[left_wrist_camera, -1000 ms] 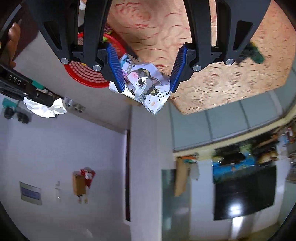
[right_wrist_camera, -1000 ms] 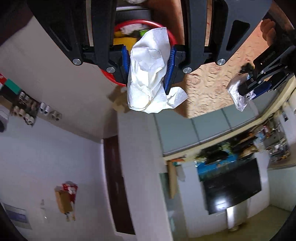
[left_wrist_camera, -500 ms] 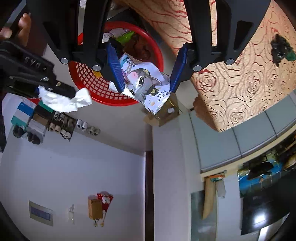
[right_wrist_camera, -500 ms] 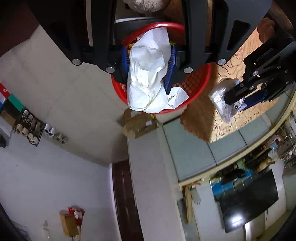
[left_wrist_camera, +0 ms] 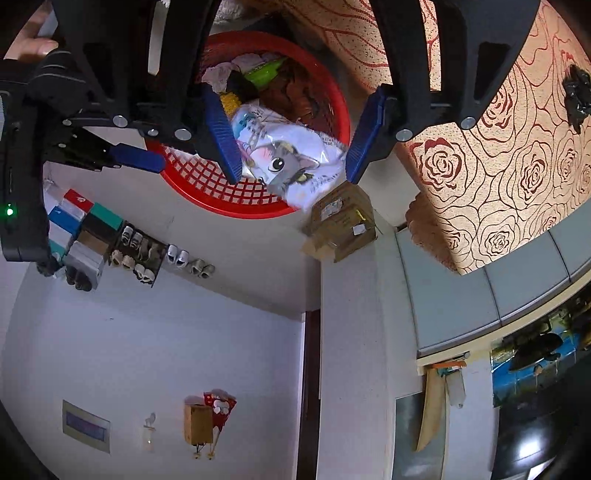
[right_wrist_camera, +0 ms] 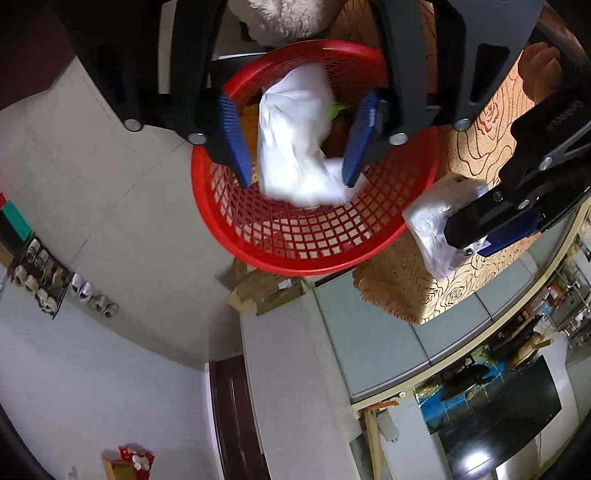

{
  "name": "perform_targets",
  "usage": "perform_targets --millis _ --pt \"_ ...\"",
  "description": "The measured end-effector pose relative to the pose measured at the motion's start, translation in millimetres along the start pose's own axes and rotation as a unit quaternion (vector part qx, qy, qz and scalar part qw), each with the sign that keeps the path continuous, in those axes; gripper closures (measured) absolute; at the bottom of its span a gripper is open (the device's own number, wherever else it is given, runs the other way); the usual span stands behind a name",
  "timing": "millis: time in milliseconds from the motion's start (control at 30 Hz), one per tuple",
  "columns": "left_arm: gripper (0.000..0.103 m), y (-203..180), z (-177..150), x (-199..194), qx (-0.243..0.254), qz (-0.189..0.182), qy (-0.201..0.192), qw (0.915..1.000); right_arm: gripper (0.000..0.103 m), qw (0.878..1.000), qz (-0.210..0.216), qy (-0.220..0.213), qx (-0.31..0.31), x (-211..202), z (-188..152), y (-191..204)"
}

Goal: Collect trash
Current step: 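Move both open tools back over the sponge and black bag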

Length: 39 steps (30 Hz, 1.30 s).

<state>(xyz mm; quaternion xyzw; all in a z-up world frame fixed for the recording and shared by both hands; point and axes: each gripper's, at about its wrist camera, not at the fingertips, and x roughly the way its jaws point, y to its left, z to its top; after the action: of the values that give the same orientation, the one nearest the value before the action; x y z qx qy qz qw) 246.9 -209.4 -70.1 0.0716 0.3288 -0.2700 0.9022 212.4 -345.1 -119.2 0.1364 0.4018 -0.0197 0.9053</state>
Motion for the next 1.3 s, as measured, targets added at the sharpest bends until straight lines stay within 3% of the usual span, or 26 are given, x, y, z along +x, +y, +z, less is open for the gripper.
perform_targets --millis 233,433,533,767,1000,1200,1300 --pt "0.032 5.8 0.8 -12.1 -0.009 -0.002 -0.008 0.9999 0.047 1.000 -0.006 -0.017 0.014 -14.9 2.3 -1.4" --pt "0.028 28.4 4.5 -41.5 -0.026 0.021 -0.034 0.9989 0.047 0.998 -0.019 -0.060 0.021 -41.7 7.9 -0.6" --pt "0.028 47.7 4.1 -59.3 -0.044 0.039 -0.047 0.9972 0.047 0.997 -0.018 -0.077 0.014 -52.0 10.0 9.8" --pt "0.027 89.6 -13.0 -99.5 -0.074 0.119 -0.068 0.9878 0.043 0.995 0.005 -0.093 -0.028 -55.8 11.3 56.6" --pt "0.027 154.4 -50.9 -147.4 -0.131 0.202 -0.067 0.9682 0.042 0.992 0.058 -0.080 -0.085 -44.6 7.5 129.2" --pt "0.027 227.3 -80.3 -191.6 -0.200 0.279 -0.063 0.9371 0.042 0.985 0.099 -0.064 -0.129 -37.1 -1.7 191.2" --pt "0.027 253.2 -92.5 -200.8 -0.217 0.304 -0.052 0.9264 0.042 0.981 0.114 -0.057 -0.145 -34.0 -6.0 214.5"
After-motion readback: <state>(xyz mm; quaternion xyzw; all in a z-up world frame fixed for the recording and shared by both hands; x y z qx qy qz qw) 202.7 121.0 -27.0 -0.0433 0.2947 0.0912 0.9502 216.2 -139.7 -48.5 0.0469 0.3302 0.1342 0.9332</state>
